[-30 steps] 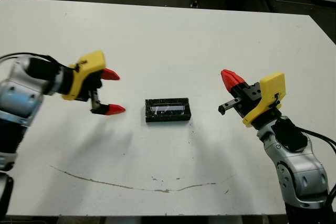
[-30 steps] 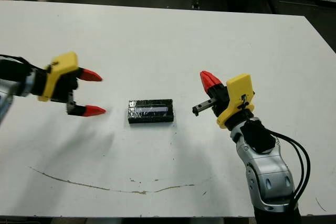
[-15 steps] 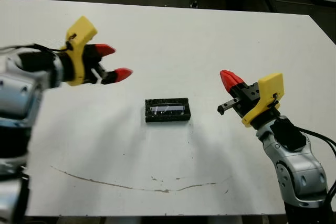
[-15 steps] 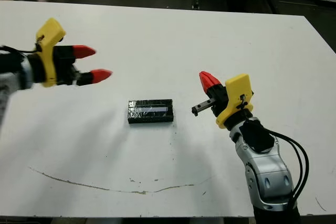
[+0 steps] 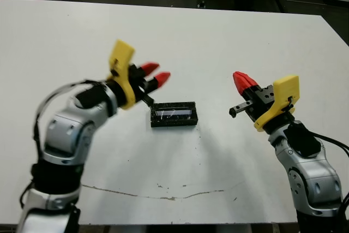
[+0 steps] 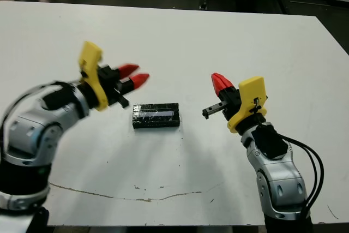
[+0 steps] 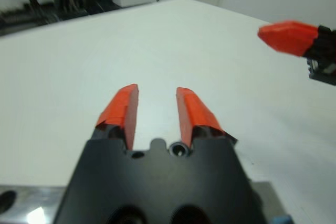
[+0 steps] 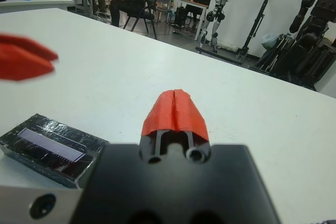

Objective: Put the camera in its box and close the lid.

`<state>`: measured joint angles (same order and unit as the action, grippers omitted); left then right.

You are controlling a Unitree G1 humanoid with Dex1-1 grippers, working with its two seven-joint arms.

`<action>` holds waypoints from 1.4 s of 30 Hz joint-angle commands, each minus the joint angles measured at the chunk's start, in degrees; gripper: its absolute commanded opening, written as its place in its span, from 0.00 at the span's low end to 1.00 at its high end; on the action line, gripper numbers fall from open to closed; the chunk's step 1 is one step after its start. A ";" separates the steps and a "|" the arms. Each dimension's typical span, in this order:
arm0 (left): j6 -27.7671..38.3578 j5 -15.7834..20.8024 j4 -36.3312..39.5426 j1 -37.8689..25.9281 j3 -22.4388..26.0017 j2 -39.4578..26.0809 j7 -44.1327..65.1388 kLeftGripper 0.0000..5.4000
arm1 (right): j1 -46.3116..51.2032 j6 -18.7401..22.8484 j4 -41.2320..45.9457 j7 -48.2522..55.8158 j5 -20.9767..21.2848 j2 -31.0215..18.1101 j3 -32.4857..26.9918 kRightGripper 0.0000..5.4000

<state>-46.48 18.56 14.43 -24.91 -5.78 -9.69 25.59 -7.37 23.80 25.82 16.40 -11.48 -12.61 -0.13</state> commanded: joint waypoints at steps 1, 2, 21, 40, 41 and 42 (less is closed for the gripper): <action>0.71 -0.72 -2.04 2.23 -1.97 0.68 -0.85 0.18 | 0.96 0.49 0.46 -0.50 -0.42 -0.02 -0.51 0.00; 1.22 -0.88 -2.53 2.72 -2.45 0.79 -0.91 0.14 | 0.98 0.56 0.44 -0.41 -0.71 0.07 -0.59 0.00; -1.13 -3.28 -8.79 6.38 -9.22 1.93 -3.75 0.00 | 1.26 -0.01 0.37 -0.05 -1.35 -0.17 -0.32 0.00; -1.12 -2.10 -4.32 8.71 -7.40 -0.10 -3.35 0.00 | 1.40 0.29 0.77 -0.31 -1.52 -0.09 -0.10 0.00; -1.51 -1.63 -2.56 8.86 -6.36 -0.28 -3.66 0.00 | 1.38 0.53 0.91 -0.43 -1.58 -0.05 -0.17 0.00; -1.49 -0.64 -0.59 9.26 -4.58 -0.26 -3.84 0.00 | 1.38 0.61 1.00 -0.52 -1.66 0.02 -0.26 0.00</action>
<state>-46.15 17.53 12.42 -17.65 -12.00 -8.87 22.41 -6.39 23.81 26.45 16.31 -12.76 -12.58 0.00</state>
